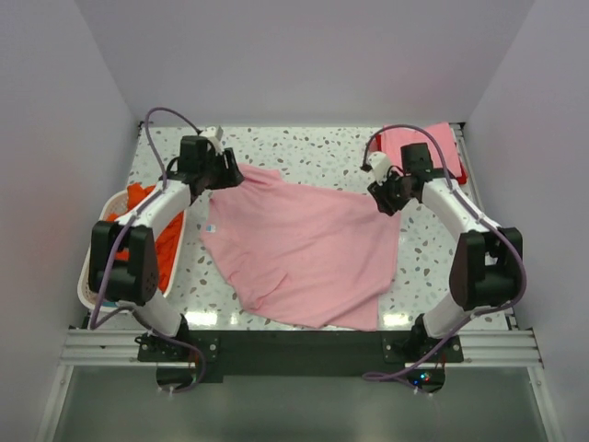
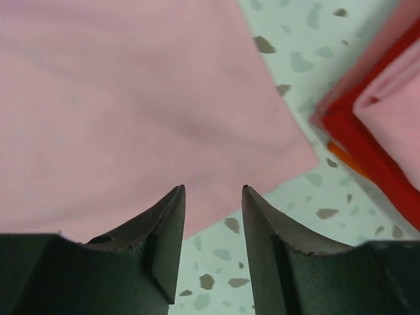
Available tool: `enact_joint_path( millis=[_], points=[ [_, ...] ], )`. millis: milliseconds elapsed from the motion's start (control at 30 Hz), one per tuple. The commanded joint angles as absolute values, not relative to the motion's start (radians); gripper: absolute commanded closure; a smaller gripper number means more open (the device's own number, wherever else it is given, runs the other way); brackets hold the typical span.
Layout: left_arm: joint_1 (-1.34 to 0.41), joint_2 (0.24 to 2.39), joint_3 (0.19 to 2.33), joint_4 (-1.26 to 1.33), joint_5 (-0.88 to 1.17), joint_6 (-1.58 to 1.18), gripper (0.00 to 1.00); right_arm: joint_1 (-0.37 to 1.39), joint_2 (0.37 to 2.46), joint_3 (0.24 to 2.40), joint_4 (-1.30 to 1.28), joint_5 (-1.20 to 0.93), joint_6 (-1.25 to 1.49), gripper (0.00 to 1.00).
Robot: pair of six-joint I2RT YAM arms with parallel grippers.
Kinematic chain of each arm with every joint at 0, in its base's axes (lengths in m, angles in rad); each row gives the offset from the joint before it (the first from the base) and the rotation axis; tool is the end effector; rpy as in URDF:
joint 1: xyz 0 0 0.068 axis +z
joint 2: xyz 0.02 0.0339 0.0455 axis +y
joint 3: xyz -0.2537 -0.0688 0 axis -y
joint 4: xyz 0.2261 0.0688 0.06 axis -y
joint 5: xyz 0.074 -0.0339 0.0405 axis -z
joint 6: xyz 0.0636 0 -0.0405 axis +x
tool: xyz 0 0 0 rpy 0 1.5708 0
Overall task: Fold and stack the t-shirts
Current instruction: Flatten the tshirt out
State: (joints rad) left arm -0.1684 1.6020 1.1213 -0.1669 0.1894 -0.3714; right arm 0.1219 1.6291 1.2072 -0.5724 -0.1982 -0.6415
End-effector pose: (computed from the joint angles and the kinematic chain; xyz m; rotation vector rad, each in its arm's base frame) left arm 0.3578 -0.0730 0.2334 -0.1222 2.2491 -0.5044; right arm 0.3359 0.0538 0.2146 -1.0138 2.3250 0.0505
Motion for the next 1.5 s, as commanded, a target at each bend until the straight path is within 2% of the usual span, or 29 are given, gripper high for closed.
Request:
enact_joint_path(
  millis=[0,67,233,400,567,767,800,833,967,1067,1167,1367,1467],
  points=[
    [-0.153,1.693,1.21,-0.232,0.241,-0.226,0.41,0.129,1.569,1.184,-0.748,-0.598,-0.75,0.57],
    [-0.153,1.739,1.192,-0.252,0.317,-0.224,0.5,0.152,1.609,1.189,-0.787,-0.71,-0.77,0.72],
    [-0.184,1.787,1.126,-0.299,0.302,-0.192,0.57,0.281,1.695,1.23,-0.772,-0.634,-0.691,0.91],
    [-0.193,1.783,1.072,-0.418,0.171,-0.208,0.7,0.367,1.756,1.239,-0.684,-0.499,-0.604,0.94],
    [-0.219,1.718,0.959,-0.497,0.149,-0.251,0.75,0.4,1.763,1.256,-0.673,-0.463,-0.575,0.91],
    [-0.342,1.608,0.859,-0.554,0.261,-0.345,0.76,0.492,1.801,1.285,-0.655,-0.433,-0.577,0.86],
    [-0.362,1.586,0.85,-0.569,0.277,-0.359,0.76,0.5,1.833,1.293,-0.646,-0.428,-0.556,0.76],
    [-0.377,1.528,0.822,-0.571,0.288,-0.373,0.76,0.508,1.853,1.301,-0.635,-0.411,-0.543,0.75],
    [-0.402,1.32,0.747,-0.561,0.259,-0.471,0.75,0.549,1.939,1.345,-0.658,-0.367,-0.531,0.75],
    [-0.399,1.183,0.747,-0.56,0.187,-0.479,0.74,0.577,1.951,1.321,-0.682,-0.365,-0.549,0.78],
    [-0.37,1.132,0.772,-0.517,0.101,-0.456,0.69,0.612,1.942,1.281,-0.738,-0.39,-0.609,0.89],
    [-0.163,1.232,0.827,-0.379,0.152,-0.381,0.65,0.69,1.838,1.143,-0.804,-0.416,-0.73,0.98],
    [-0.111,1.307,0.876,-0.338,0.144,-0.364,0.58,0.69,1.796,1.123,-0.804,-0.407,-0.729,0.98]
  ],
)
